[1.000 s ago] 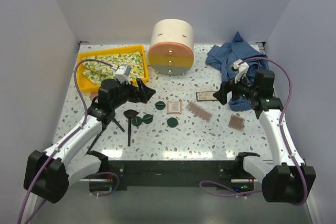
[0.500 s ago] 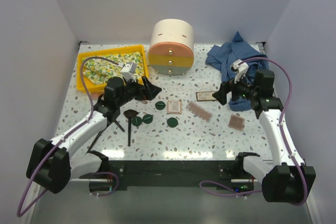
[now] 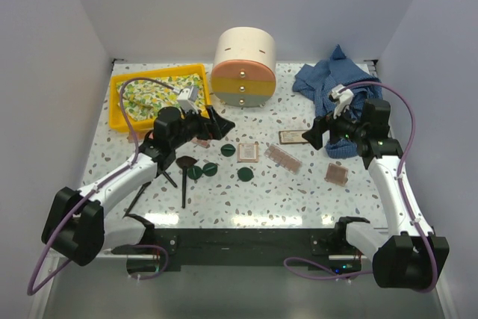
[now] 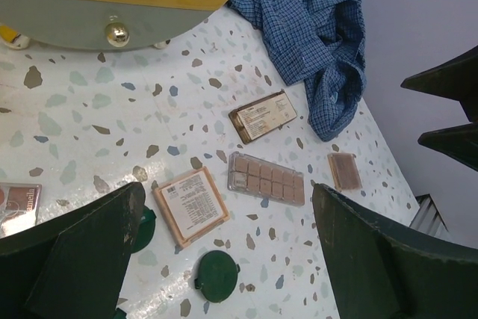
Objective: Organize the makeup
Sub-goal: Open the drawer in the storage box.
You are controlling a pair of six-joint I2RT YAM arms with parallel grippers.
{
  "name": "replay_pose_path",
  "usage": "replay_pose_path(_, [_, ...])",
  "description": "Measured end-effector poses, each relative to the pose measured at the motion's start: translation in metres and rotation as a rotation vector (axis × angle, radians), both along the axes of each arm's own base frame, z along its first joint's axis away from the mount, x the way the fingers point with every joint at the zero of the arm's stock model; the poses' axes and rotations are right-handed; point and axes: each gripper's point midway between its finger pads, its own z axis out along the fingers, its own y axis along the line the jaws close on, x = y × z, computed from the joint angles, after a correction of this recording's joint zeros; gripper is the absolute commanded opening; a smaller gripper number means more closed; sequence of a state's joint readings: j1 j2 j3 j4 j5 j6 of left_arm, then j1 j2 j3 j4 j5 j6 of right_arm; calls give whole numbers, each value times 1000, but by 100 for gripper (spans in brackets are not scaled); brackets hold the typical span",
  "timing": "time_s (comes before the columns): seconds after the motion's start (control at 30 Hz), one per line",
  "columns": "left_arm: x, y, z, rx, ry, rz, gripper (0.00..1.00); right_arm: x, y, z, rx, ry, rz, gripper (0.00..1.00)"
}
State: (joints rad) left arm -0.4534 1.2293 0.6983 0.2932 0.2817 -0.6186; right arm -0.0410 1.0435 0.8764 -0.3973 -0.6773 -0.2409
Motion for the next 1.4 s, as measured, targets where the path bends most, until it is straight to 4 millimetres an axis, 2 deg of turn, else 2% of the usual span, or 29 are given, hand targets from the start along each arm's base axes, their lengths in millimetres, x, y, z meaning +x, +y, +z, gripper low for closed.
replay_pose_path(0.4, [9,-12,0,-11,0,-17,100,0,0,0,-2,-2,1,99])
replay_pose_path(0.67, [15,-17,10,-23,-18,-21,100,0,0,-1,-2,2,1,99])
replay_pose_path(1.0, [23,-25,-1,-26,12,-34,100,0,0,-1,-3,2,1,99])
replay_pose_path(1.4, [36,-36,8,-56,-3,-44,100,0,0,-1,-3,1,2,98])
